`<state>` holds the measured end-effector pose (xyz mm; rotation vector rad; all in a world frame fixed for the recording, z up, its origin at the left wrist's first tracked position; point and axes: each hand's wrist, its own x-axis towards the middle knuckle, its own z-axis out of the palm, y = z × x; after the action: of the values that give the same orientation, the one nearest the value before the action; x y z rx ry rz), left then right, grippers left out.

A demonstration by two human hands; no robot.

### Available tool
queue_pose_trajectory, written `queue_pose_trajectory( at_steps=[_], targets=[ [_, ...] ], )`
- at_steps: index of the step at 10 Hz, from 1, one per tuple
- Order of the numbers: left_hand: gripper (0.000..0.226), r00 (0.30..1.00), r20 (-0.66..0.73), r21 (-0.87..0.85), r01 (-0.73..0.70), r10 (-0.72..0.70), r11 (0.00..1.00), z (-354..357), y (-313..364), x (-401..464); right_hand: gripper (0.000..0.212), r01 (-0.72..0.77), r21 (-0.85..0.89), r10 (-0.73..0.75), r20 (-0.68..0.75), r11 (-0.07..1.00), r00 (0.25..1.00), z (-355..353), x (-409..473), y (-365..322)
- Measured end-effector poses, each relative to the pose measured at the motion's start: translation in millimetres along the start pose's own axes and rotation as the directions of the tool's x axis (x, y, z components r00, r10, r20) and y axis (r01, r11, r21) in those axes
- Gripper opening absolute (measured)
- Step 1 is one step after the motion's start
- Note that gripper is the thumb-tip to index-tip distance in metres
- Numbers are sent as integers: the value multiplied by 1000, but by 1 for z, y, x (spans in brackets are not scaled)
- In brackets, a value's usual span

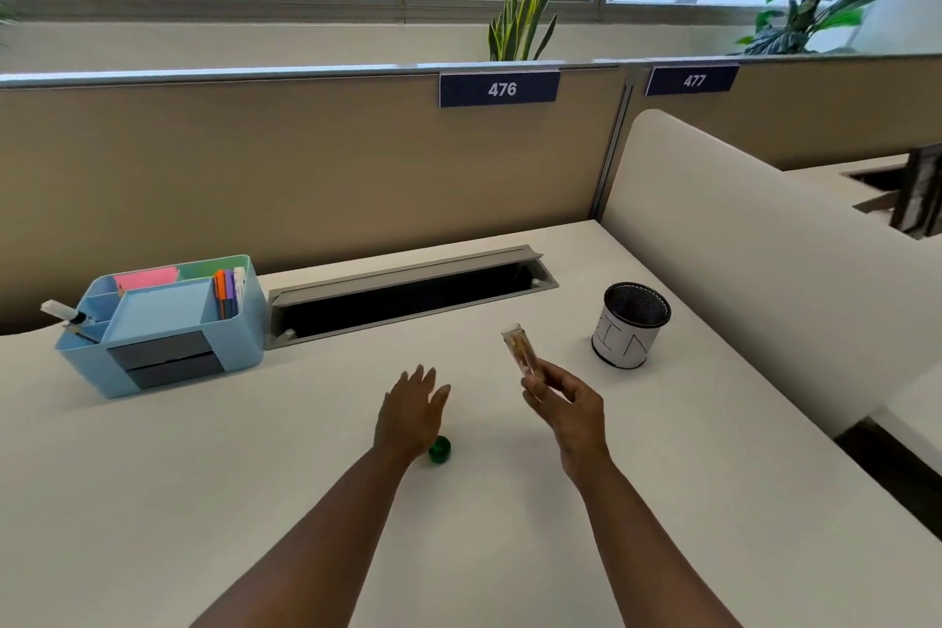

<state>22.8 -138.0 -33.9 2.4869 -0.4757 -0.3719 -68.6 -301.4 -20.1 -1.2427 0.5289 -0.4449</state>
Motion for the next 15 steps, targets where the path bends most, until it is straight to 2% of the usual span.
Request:
queue_pose_trajectory(
  at_steps=[1,2,3,4,6,9,13,15],
  targets=[
    [51,992,74,268,75,-98,960,-2,-24,4,27,72,49,-63,-171,996,983,-15,12,-18],
    [55,977,146,383,90,-157,919,1,-36,9,23,167,30,-144,-371,986,917,-32,31,-34],
    [58,971,181,408,68,-154,911,3,-40,11,22,190,-160,-246,-525,969,814,-48,51,-44],
    [57,971,191,429,52,-147,902,1,-41,13,21,167,-285,-313,-608,944,730,-58,66,-54],
    [53,958,239,438,42,-161,898,-7,-40,22,21,108,-468,-408,-606,877,683,-65,82,-60],
    [56,944,260,450,66,-201,891,-8,-37,27,33,91,-644,-502,-491,760,712,-64,85,-58],
    [57,948,254,441,61,-190,895,-9,-36,24,37,154,-703,-601,-448,694,662,-57,79,-60],
    [62,948,271,390,49,-165,920,-8,-40,19,35,122,-659,-570,-525,742,632,-59,76,-60]
  ],
)
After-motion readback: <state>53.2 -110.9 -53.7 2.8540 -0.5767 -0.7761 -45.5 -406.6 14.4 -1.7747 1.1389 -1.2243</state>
